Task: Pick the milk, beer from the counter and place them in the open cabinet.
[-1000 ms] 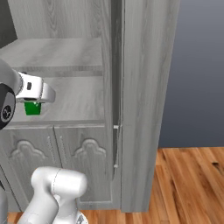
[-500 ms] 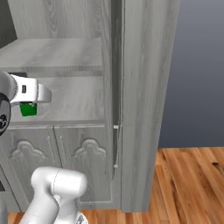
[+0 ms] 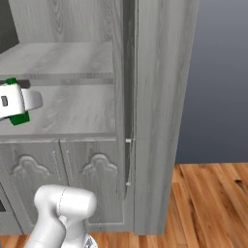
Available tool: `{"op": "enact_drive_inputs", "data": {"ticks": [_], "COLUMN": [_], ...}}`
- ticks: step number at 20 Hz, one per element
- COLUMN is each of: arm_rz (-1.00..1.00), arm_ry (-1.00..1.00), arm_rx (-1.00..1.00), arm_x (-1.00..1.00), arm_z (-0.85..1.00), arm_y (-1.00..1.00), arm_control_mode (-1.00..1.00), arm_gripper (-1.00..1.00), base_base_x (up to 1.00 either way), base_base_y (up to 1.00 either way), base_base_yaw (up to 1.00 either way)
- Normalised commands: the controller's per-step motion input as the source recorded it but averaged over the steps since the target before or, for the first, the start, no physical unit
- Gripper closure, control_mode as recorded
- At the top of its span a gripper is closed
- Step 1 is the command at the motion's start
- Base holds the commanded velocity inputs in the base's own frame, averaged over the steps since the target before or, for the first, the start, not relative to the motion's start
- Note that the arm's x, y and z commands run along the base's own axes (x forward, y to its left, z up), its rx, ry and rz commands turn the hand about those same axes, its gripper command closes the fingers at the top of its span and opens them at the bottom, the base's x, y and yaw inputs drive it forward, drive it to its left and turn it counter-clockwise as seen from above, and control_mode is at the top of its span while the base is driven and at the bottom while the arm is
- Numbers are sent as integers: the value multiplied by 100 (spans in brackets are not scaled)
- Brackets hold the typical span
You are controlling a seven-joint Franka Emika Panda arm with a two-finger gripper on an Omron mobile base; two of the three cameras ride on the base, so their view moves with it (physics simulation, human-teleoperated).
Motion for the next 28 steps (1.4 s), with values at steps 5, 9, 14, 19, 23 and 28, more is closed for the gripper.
{"op": "enact_drive_inputs", "data": {"ticks": [5,9,14,19,23,28], "arm_rz": [-6,0,0,0,-2,-2], "arm_ry": [2,0,0,0,-2,-3], "arm_rx": [0,12,11,13,10,5], "arm_x": [0,3,15,59,97,91], "arm_z": [38,64,49,1,0,0], "arm_y": [0,1,3,0,0,8], "arm_control_mode": [-100,-100,-100,-100,-100,-100], "arm_gripper": [100,100,100,100,100,100], "base_base_x": [0,0,0,0,0,0], "base_base_y": [0,0,0,0,0,0], "base_base_yaw": [0,0,0,0,0,0]}}
